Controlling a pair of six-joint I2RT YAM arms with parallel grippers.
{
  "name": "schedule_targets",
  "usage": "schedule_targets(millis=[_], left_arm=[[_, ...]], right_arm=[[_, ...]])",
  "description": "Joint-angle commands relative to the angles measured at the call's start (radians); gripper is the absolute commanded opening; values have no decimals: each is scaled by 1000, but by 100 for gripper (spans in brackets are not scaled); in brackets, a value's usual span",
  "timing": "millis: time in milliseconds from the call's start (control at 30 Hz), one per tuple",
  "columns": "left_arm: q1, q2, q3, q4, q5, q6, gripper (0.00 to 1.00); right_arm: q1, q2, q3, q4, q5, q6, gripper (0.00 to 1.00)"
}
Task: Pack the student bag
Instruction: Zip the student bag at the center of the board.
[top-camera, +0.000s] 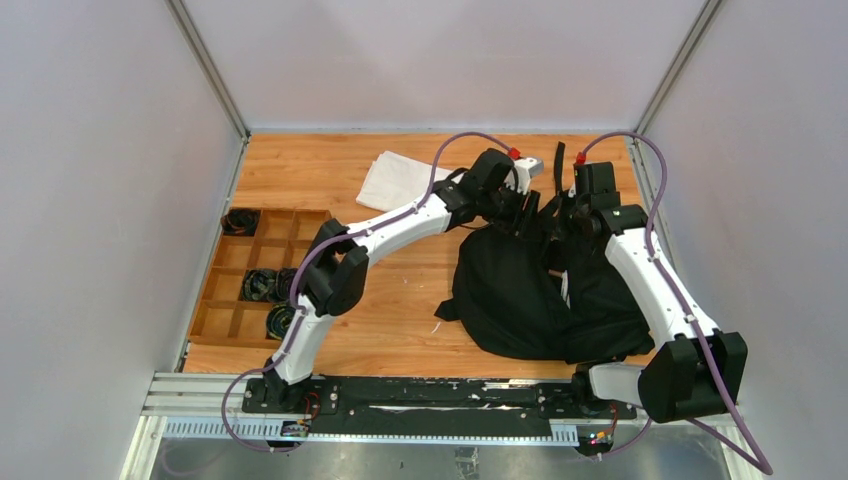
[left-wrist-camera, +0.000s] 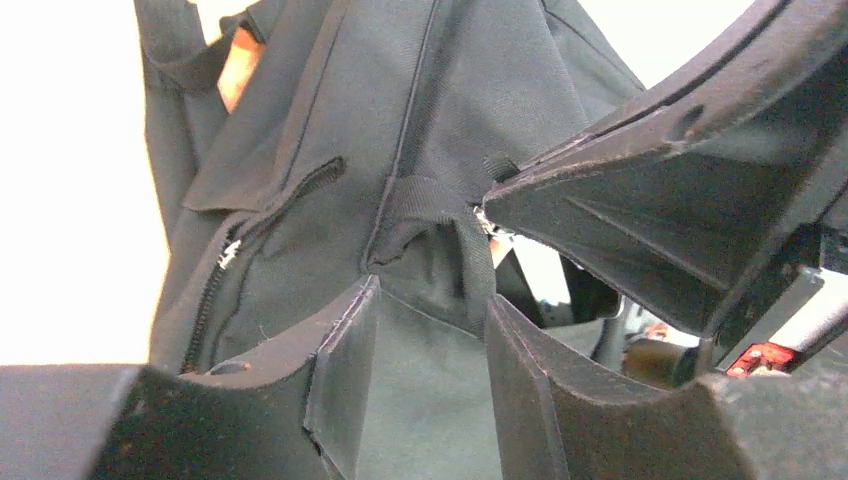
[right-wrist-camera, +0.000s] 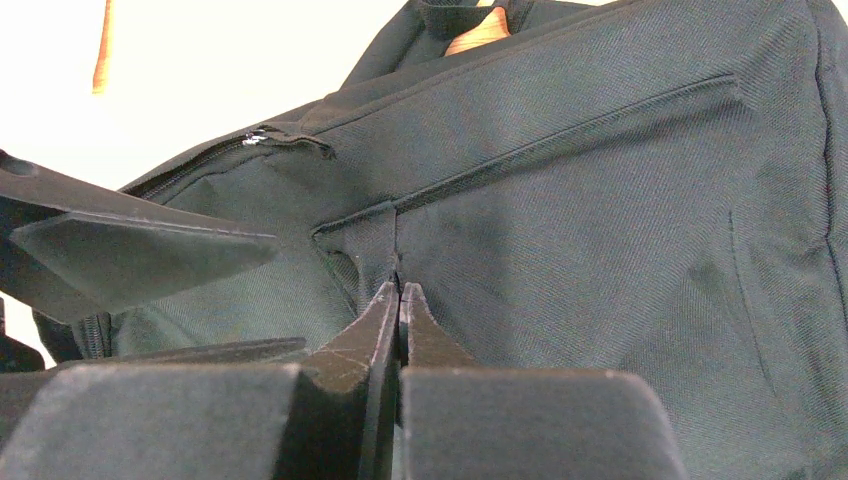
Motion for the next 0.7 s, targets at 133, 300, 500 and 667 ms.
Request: schedule_targets(millis=[133,300,500,667], left_arm=[[4,-86,-59,7,-84,487,49],[3,-123,-160,135,-45,660,49],[0,-138,-247,314,15,715,49],[-21,-138,-263,357,5,785,49]], right_arm=[[-14,-21,10,-36,-39,9,0],[-14,-22,14,-38,-53,9,0],[-14,-16,14,-36,-64,13,0],[-18,-18,20,-37,-67,10,0]])
